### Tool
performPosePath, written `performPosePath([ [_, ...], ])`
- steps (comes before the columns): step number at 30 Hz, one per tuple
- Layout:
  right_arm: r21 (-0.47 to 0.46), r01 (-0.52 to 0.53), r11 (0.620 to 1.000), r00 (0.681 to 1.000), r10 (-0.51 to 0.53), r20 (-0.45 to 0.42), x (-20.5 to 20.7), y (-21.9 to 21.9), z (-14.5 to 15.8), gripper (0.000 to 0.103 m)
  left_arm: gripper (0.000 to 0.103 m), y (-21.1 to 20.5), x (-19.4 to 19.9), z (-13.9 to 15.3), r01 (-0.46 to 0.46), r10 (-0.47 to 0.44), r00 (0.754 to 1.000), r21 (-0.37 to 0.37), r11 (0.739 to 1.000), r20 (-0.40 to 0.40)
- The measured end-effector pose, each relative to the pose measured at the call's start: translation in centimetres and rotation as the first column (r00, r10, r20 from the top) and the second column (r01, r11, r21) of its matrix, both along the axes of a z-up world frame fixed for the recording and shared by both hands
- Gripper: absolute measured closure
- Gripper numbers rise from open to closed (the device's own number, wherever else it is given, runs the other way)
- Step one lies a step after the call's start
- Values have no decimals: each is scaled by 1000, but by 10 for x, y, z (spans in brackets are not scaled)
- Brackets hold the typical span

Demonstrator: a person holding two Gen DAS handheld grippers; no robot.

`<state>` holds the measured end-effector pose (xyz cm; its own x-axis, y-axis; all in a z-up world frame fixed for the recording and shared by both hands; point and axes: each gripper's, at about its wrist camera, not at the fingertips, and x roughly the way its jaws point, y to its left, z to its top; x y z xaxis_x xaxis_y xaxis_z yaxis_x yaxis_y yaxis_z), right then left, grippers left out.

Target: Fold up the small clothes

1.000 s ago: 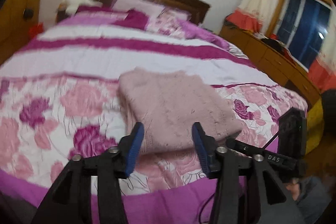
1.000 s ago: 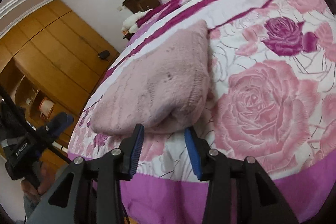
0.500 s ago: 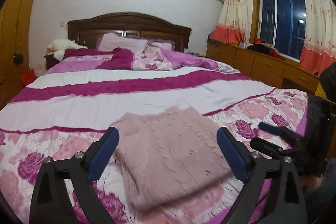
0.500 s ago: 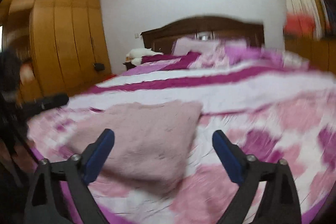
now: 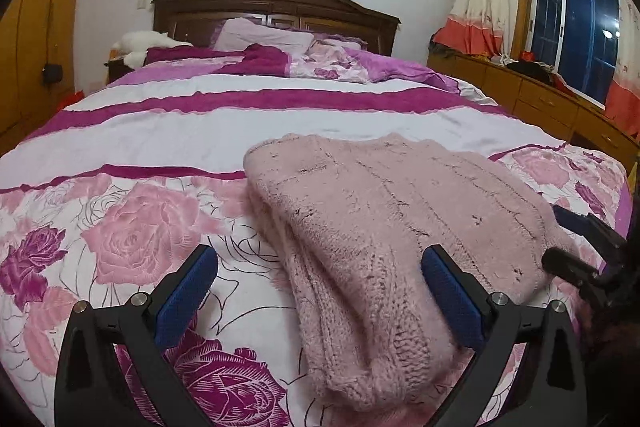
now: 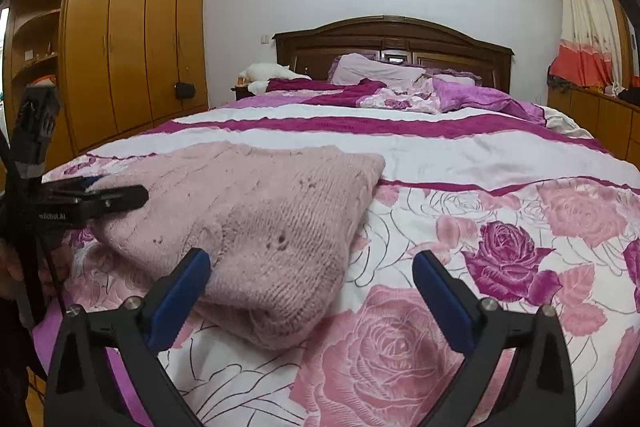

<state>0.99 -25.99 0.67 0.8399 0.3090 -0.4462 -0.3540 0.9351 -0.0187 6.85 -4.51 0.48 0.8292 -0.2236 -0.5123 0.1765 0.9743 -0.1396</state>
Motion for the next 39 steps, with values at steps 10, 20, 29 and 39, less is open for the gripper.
performPosePath([
  [10, -10, 9, 1000, 1000, -9, -19, 9, 2, -4, 0, 19, -7, -5, -2, 13, -14, 1000, 34, 999, 16],
  [20, -6, 8, 1000, 999, -8, -37, 10, 2, -5, 0, 19, -6, -5, -3, 15, -16, 1000, 28, 999, 6],
  [29, -6, 13, 1000, 999, -13, -41, 11, 2, -6, 0, 19, -8, -5, -4, 15, -15, 1000, 30, 999, 1],
  [39, -8, 14, 1000, 999, -14, -50, 12, 1, -8, 0, 19, -7, -5, -5, 18, -18, 1000, 28, 999, -2],
])
